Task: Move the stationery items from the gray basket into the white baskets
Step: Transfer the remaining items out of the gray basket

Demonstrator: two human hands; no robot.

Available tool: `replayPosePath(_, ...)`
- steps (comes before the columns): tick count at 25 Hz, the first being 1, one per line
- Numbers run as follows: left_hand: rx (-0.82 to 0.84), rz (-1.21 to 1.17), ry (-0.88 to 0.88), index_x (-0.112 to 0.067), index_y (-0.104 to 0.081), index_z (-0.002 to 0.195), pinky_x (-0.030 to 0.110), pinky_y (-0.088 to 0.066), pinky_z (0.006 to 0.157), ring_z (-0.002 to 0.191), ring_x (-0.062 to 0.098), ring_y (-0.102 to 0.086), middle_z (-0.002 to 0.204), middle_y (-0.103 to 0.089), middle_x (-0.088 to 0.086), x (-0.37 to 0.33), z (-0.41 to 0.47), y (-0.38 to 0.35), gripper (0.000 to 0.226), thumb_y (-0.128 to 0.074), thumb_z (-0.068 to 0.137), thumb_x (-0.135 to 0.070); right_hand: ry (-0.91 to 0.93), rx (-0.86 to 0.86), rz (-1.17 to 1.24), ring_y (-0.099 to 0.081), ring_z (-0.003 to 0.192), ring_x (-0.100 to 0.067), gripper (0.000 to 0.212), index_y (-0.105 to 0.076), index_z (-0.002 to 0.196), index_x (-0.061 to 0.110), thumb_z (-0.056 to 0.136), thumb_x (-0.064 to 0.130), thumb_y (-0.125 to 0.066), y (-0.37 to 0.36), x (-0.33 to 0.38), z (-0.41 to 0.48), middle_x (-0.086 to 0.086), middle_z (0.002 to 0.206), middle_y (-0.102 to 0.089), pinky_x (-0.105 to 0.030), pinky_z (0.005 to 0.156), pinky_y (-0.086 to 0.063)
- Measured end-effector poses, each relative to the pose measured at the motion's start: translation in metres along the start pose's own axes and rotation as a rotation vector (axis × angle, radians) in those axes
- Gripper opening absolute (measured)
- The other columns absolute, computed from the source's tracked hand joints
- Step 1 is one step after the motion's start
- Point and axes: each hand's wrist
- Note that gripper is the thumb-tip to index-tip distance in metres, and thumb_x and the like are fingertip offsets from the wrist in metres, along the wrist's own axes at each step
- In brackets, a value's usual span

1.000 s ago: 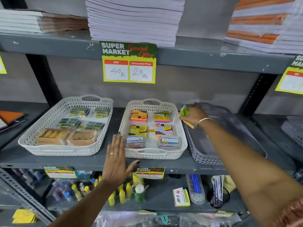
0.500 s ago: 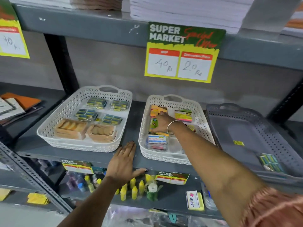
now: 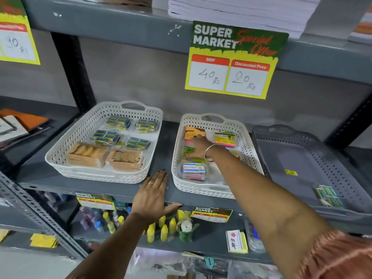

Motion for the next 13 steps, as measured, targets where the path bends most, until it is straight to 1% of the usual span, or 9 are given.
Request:
replayPosePath(2,-0.001,0.019,0.004,-0.002,-0.054,0.123,0.037,-0.046,0.095,0.114,0.024,-0.058,0.126,-0.060,0.013,0.000,-0.002,0.001,0.101,-0.011,0.077,-0.079,-0.023,-0.065,0.034,-0.039,0.133,-0.034,0.075,-0.034,0.144,0.007,0.085,0.042,-0.063,0.009,-0.012,-0.013,-0.020,0.146,-0.035,-0.035,0.108,-0.036)
replayPosePath(4,-0.015,0.009,0.005,0.000,-0.049,0.127,0.043,-0.044,0.097,0.117,0.027,-0.055,0.129,-0.056,0.015,-0.001,-0.004,0.002,0.102,-0.011,0.077,-0.080,-0.050,-0.122,0.039,-0.041,0.132,-0.033,0.068,-0.037,0.143,0.005,0.087,0.036,-0.061,0.017,-0.030,-0.030,-0.021,0.144,-0.038,-0.034,0.108,-0.037)
replayPosePath(6,-0.070,-0.025,0.004,0.001,-0.040,0.134,0.044,-0.038,0.103,0.123,0.031,-0.048,0.135,-0.049,0.019,-0.003,-0.007,0.006,0.103,-0.011,0.077,-0.080,-0.101,-0.176,0.060,-0.042,0.133,-0.032,0.060,-0.042,0.140,0.005,0.089,0.030,-0.061,0.022,-0.051,-0.051,-0.020,0.144,-0.041,-0.035,0.110,-0.035)
replayPosePath(7,-0.111,-0.047,0.009,0.002,-0.034,0.136,0.044,-0.032,0.107,0.129,0.032,-0.041,0.139,-0.044,0.020,-0.006,-0.010,0.009,0.101,-0.013,0.078,-0.078,-0.137,-0.210,0.067,-0.043,0.132,-0.033,0.056,-0.045,0.138,0.005,0.089,0.027,-0.060,0.023,-0.064,-0.062,-0.020,0.143,-0.044,-0.035,0.109,-0.036)
replayPosePath(9,-0.214,-0.105,0.005,0.003,-0.025,0.139,0.044,-0.016,0.113,0.139,0.029,-0.018,0.144,-0.034,0.023,-0.020,-0.015,0.022,0.094,-0.018,0.082,-0.073,-0.242,-0.293,0.073,-0.047,0.128,-0.033,0.049,-0.049,0.134,0.007,0.089,0.025,-0.057,0.027,-0.091,-0.086,-0.019,0.138,-0.049,-0.037,0.105,-0.040)
replayPosePath(11,-0.286,-0.125,-0.044,0.003,-0.022,0.140,0.042,-0.006,0.114,0.142,0.024,0.000,0.146,-0.031,0.023,-0.046,-0.012,0.037,0.089,-0.019,0.086,-0.068,-0.379,-0.369,0.100,-0.050,0.126,-0.033,0.046,-0.051,0.131,0.007,0.089,0.026,-0.055,0.028,-0.122,-0.110,-0.018,0.136,-0.052,-0.039,0.102,-0.044)
replayPosePath(13,-0.289,-0.106,-0.118,0.001,-0.019,0.141,0.043,-0.004,0.113,0.143,0.023,0.002,0.148,-0.029,0.020,-0.081,-0.002,0.051,0.087,-0.015,0.087,-0.067,-0.510,-0.384,0.083,-0.049,0.127,-0.034,0.048,-0.049,0.132,0.004,0.089,0.024,-0.055,0.023,-0.150,-0.135,-0.020,0.138,-0.050,-0.040,0.102,-0.044)
Point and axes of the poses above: each hand's wrist, its own z-axis towards the middle knuckle, its own y-axis out of the back of the hand, x = y × z
